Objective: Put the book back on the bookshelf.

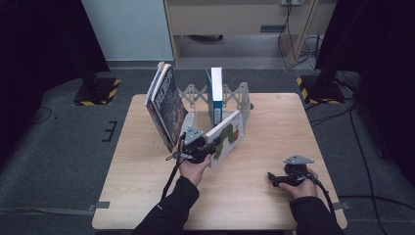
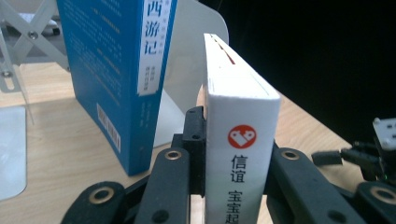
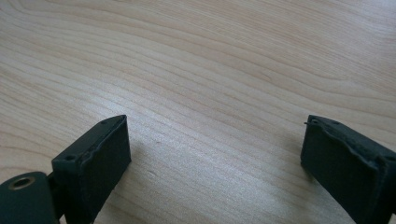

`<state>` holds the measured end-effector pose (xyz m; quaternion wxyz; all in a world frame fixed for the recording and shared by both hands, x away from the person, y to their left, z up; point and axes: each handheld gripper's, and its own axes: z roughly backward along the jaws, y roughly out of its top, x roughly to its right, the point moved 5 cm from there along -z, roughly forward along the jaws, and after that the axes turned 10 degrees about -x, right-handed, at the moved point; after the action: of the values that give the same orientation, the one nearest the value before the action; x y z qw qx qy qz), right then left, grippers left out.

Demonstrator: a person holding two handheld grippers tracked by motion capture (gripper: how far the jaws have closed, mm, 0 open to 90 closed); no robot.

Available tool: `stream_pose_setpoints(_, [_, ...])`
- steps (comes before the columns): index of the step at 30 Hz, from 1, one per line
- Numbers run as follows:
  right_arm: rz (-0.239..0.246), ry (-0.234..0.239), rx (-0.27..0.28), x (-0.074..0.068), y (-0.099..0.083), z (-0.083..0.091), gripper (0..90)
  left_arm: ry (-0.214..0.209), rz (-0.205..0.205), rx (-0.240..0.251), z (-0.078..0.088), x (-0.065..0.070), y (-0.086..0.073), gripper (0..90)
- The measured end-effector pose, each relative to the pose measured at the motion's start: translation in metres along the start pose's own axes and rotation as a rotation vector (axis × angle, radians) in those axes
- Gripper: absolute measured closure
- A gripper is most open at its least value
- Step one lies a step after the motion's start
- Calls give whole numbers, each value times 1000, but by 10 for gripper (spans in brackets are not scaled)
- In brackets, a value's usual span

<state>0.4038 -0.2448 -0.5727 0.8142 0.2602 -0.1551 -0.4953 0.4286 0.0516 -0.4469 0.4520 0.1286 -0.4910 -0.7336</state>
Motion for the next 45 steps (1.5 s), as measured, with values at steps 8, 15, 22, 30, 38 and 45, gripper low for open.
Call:
stream_pose_setpoints(8, [0,-1,9,0,0,-1,74,38,-9,23,-14,4,8,747])
stream_pose_setpoints(15, [2,-1,10,0,0,-1,73,76,-12,30,-29,7,8,747])
stream_pose_setpoints(22, [0,-1,10,0,0,-1,71,91,-5,29,-44,7,8,747])
stream_pose_setpoints(30, [0,-2,10,0,0,-1,70,114,-10,36,-56,8,8,746])
stream_pose_setpoints(38, [2,-2,10,0,0,-1,70,142,-3,36,-67,4,5,746])
stream_pose_setpoints(45, [-1,-2,9,0,0,-1,70,167,-11,41,-74,2,2,746])
